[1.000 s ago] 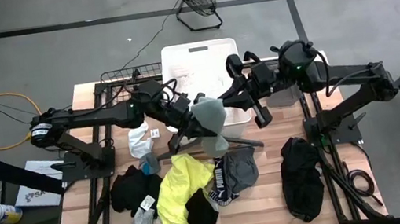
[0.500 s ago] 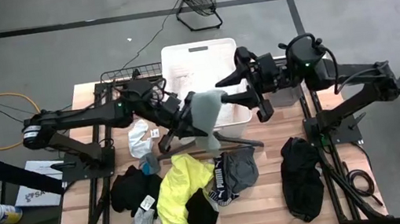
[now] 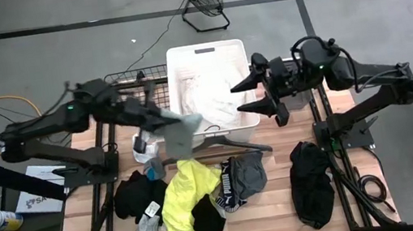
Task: Pick & Place Cloths
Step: Put the right grey sock into the black bin
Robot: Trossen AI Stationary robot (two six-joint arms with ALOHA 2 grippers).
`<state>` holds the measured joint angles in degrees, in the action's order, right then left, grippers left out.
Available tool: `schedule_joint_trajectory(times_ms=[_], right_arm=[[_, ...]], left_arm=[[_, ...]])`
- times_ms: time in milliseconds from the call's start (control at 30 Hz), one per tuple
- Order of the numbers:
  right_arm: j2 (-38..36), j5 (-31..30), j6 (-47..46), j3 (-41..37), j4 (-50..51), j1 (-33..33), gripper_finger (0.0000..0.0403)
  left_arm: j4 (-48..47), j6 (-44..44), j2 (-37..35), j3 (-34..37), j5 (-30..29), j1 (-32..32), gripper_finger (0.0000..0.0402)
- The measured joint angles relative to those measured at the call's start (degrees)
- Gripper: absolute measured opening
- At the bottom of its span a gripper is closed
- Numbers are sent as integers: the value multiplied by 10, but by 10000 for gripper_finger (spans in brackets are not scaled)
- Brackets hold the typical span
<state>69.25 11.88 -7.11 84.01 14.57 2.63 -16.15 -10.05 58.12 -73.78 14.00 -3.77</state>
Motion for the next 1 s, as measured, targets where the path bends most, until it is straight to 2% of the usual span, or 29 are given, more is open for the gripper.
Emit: schedule_joint_trajectory(times_ms=[133,300,433,533,833,1000], right_arm=[[0,-3,-8,0,25,0,240],[0,-20,-8,0,31,0,240],[0,-36,-4,0,29,0,240],[2,-48,-4,0,33,0,240],[12,-56,-4,0,36,0,240],[16,-60,-2,0,41,0,240]], left_arm=[[-73,-63,-60,0,-59,0,0],[-151,-87,-124,0,-153,0,0],[-204,-93,-153,0,-216,0,0],[-233,-96,-161,1,-296,0,0],[-231,-112,-153,70,-562,0,0],[-186,-172,-141,121,-649,0,0]])
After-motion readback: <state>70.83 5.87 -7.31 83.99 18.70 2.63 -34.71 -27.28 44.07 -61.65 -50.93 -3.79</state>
